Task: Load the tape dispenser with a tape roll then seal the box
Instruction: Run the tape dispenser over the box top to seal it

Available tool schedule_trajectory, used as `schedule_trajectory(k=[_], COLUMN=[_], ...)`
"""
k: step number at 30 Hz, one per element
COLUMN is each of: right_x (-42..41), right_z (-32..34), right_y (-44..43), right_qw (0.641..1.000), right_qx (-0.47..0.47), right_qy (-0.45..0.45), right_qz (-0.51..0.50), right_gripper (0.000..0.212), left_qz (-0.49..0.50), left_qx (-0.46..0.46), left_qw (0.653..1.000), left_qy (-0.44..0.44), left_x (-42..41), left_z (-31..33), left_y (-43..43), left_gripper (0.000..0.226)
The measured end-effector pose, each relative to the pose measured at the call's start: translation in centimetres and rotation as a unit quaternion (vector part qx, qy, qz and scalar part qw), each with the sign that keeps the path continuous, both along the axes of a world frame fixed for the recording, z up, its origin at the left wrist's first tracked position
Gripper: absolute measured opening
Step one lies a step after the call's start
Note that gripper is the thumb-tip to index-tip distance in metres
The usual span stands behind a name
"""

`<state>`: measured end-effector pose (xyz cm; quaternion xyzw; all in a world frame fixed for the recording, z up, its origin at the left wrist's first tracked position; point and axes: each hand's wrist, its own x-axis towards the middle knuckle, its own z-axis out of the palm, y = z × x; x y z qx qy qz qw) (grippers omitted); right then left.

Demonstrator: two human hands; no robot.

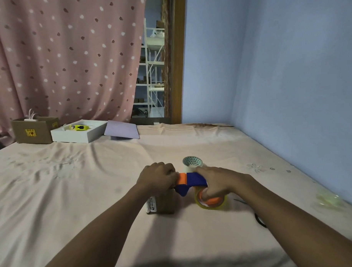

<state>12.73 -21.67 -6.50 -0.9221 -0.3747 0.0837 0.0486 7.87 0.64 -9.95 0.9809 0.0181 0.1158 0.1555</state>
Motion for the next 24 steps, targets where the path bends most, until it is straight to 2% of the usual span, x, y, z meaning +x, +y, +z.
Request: schedule_trajectory(k=[4,10,13,18,24], right_x=[0.0,-0.7,-0.5,0.2,0.0], right_z=[0.3,-0.8,-1.0,1.1,0.8], right_y=[1.0,1.3,0.5,-0.7,-0.9], right_qw=[0.999,0.993,0.992,0.986,0.990], right_qx=[-0.035,-0.016,-0.023,-0.060,-0.045], right_qy=[-0.031,-0.114,-0.128,-0.157,-0.134], right_qz=[-0.001,0.005,0.002,-0.002,-0.017], right_gripper=[0.060,0.051,0.053,0.064,0.067], left_qz=[-0.002,0.007,0.003,-0.018,-0.026], left_qx=[0.001,-0.004,0.008,0.016,0.011], left_qw=[1.000,1.000,1.000,0.999,0.999], left_qy=[-0.003,0.005,0.014,0.035,0.033], left_x=[0.0,0.1,0.1,0.6,0.7], left_z=[-0.1,0.0,0.1,0.0,-0.2], left_y=[0.0,0.1,-0.1,-0.2,0.2], left_gripper=[0.037,0.039,0.043,0.036,0.037])
